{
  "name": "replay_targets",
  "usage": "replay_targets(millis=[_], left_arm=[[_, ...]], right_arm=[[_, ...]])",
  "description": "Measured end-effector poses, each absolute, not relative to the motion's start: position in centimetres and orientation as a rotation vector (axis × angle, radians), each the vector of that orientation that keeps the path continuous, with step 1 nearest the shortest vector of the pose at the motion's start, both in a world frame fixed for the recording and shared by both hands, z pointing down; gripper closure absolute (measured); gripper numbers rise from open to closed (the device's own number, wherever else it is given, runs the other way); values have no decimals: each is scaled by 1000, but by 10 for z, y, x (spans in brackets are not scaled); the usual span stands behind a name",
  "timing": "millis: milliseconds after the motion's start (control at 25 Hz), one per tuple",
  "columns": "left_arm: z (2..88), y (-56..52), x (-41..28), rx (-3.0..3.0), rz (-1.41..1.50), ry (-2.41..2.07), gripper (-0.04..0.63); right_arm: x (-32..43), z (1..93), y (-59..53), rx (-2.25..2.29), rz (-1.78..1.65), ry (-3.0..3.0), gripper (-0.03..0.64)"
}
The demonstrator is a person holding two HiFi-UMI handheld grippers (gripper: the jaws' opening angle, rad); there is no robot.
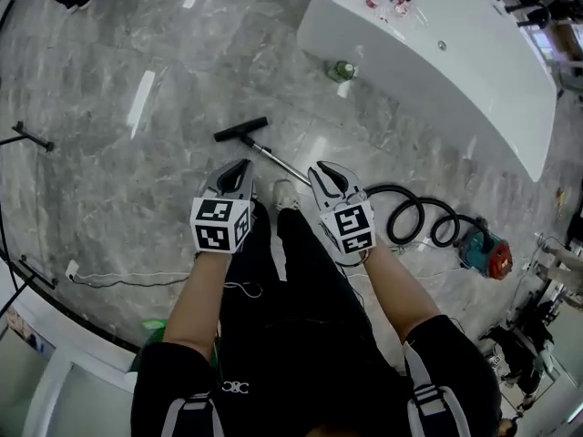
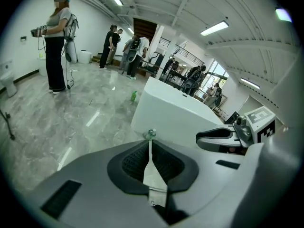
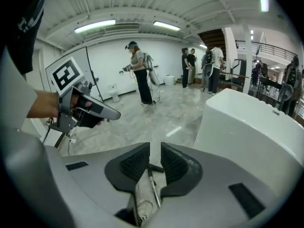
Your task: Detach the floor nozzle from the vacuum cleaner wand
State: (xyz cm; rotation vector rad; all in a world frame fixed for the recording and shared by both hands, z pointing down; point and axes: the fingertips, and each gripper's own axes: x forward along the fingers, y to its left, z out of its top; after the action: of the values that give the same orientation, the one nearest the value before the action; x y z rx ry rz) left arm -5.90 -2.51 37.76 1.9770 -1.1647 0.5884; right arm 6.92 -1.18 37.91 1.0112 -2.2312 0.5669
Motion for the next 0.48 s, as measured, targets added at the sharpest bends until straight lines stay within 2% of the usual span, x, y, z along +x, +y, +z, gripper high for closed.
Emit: replay_targets(millis=[480], left_arm=[[588,-17,-103,1869,608,-1049,588]], right_arm=[[16,719,5,515,561,-1920,382]])
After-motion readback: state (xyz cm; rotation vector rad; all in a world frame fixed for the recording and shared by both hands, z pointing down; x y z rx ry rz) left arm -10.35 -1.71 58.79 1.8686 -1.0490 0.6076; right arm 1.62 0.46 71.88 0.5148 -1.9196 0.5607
